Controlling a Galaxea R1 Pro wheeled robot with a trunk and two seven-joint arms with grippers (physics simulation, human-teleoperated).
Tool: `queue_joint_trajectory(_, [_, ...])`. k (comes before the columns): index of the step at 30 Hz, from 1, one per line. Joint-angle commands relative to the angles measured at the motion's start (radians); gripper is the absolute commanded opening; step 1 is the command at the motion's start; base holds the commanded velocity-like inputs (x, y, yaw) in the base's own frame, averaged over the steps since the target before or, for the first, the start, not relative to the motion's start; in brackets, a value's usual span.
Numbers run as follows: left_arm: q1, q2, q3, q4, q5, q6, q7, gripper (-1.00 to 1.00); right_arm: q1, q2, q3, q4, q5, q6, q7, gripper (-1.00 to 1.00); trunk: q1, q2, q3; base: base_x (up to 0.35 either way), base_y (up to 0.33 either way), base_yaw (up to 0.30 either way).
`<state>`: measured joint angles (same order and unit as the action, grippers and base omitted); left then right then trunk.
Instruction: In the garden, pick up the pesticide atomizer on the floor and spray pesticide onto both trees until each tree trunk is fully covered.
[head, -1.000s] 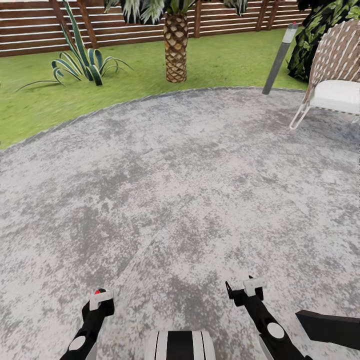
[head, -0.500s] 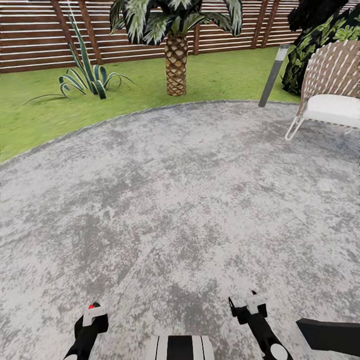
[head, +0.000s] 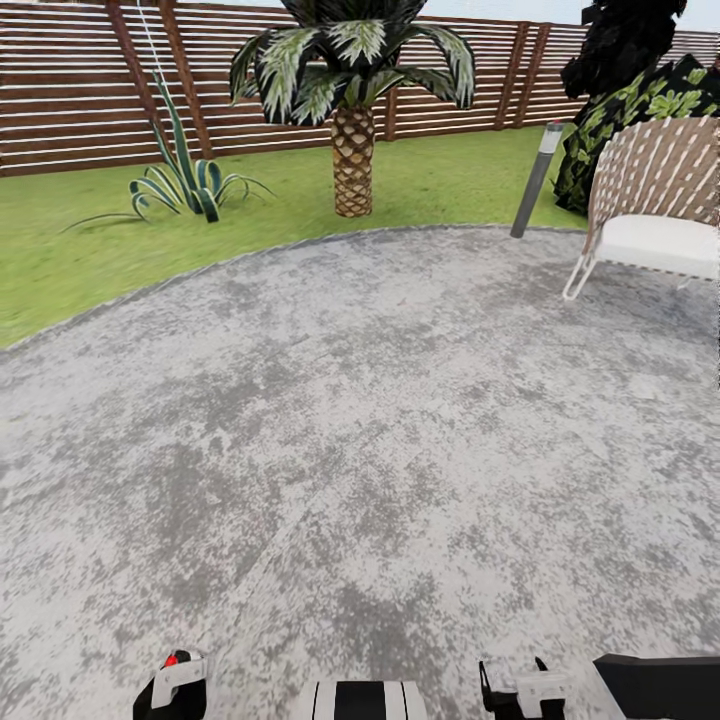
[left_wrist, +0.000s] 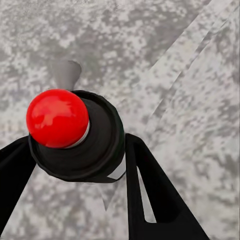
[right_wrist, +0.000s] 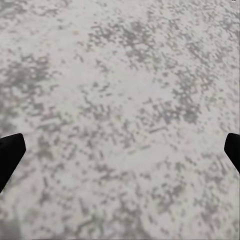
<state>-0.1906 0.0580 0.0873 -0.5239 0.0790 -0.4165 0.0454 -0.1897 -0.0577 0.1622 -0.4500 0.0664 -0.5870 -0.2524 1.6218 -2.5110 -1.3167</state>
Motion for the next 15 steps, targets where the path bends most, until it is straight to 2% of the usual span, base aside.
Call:
queue_joint_trajectory(1, [0.000,0.000,-0.002,0.001,0.008,-0.003,0.000,-1.00,-0.001,0.006,0.005,0.005,0.007,0.000,-0.010,1.00,-0.001,0.000,0.003,0.000,0.000,0.000])
queue_joint_trajectory(5, [0.000,0.000,-0.002,0.001,0.008,-0.004,0.001,-1.00,-0.001,0.017,0.007,0.035,0.008,-0.001,-0.010,1.00,-0.002,0.001,0.019,0.000,0.000,0.000])
queue_joint_trajectory(11, [0.000,0.000,-0.001,0.007,0.009,-0.005,0.001,-1.00,0.000,0.019,0.032,0.049,0.009,-0.001,-0.010,1.00,-0.005,0.002,0.043,0.000,0.000,0.000])
queue_joint_trajectory(15, [0.000,0.001,0.000,0.010,0.010,-0.005,0.001,-1.00,-0.001,0.019,0.033,0.050,0.009,-0.001,-0.011,1.00,-0.007,0.003,0.064,0.000,0.000,0.000])
